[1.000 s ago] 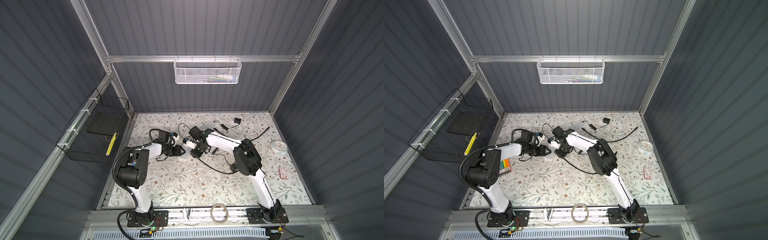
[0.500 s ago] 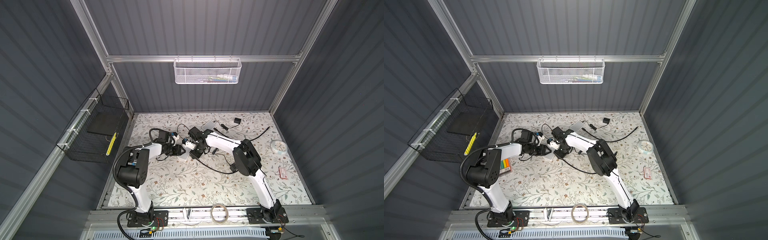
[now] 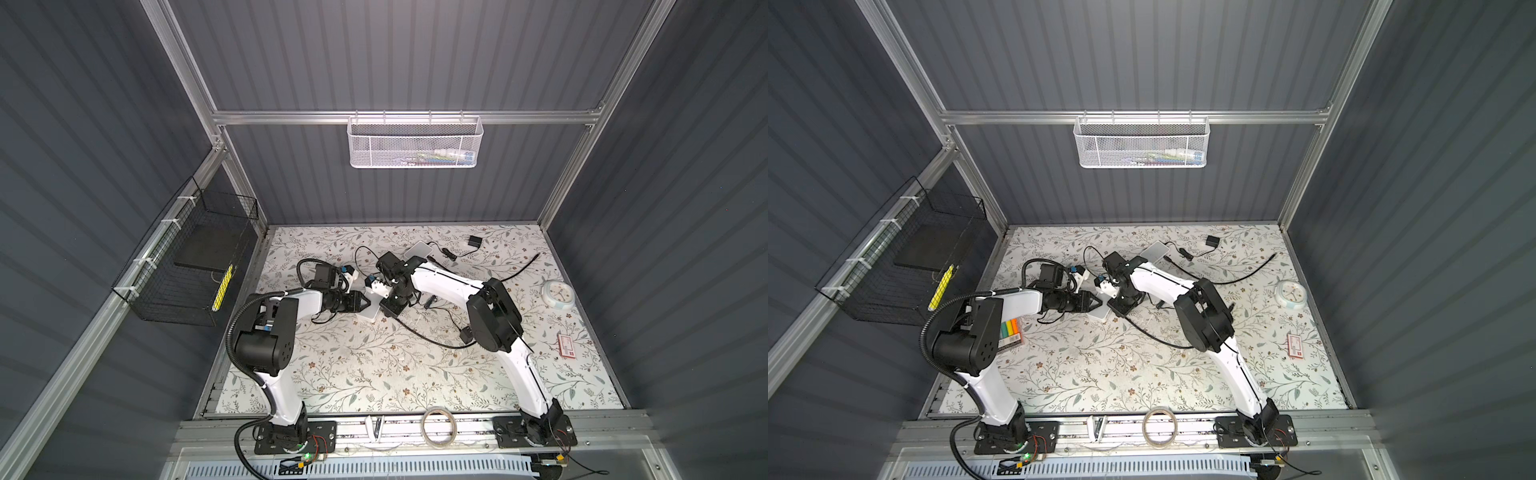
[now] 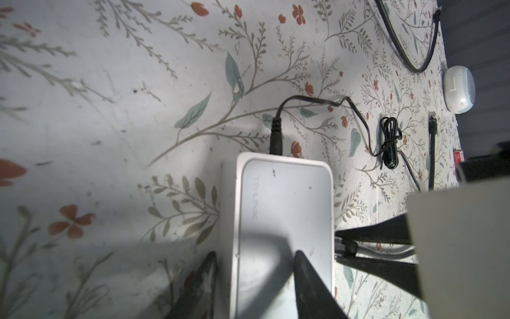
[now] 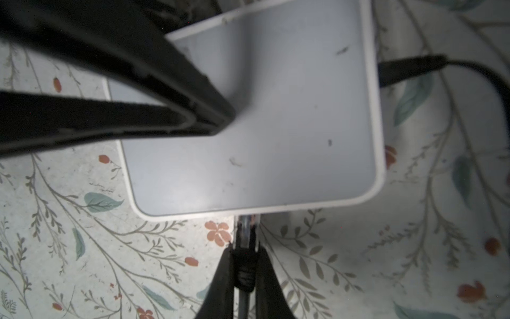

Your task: Insert the plug into the switch port

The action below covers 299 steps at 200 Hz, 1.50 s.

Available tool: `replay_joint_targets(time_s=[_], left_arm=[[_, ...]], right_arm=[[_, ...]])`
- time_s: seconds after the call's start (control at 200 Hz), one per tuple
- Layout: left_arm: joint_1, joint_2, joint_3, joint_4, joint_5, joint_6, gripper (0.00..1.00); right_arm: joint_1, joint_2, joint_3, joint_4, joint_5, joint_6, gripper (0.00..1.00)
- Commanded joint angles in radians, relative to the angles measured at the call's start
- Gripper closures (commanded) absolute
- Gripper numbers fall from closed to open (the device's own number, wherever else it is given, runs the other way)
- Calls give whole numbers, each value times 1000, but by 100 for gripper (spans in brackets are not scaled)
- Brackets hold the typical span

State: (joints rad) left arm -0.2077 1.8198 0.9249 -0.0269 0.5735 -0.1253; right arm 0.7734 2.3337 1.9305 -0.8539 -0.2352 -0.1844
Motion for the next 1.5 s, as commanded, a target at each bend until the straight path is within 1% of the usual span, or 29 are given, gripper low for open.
replay_joint_targets(time_s=[0.0, 0.215, 0.41, 0.73, 0.925, 1.051, 1.131, 1.261, 1.491], left_arm=[[-15, 4, -33, -8, 88, -4, 58], [-15, 19, -47, 27, 149, 0, 63], [-15, 35, -55, 47, 187, 0, 62], [-29, 46, -81, 83, 205, -16, 62], [-29, 51, -84, 104, 214, -17, 62], [-29, 58, -69, 94, 220, -2, 62], [-29, 67, -55, 86, 224, 5, 62], [-32, 82, -42, 89, 239, -1, 62], [-36, 85, -35, 70, 244, 12, 62]], right_arm=[[10, 17, 43, 39, -34, -12, 100], [13, 12, 30, 44, -46, -38, 100], [14, 19, 63, 23, -11, -73, 100], [26, 36, 91, 55, -21, -42, 100], [29, 16, 25, 93, -39, -38, 100], [34, -30, -56, 133, -45, -69, 100], [38, -55, -104, 167, -28, -85, 100], [40, -47, -89, 160, 8, -75, 100], [48, -48, -84, 185, 37, -51, 100]])
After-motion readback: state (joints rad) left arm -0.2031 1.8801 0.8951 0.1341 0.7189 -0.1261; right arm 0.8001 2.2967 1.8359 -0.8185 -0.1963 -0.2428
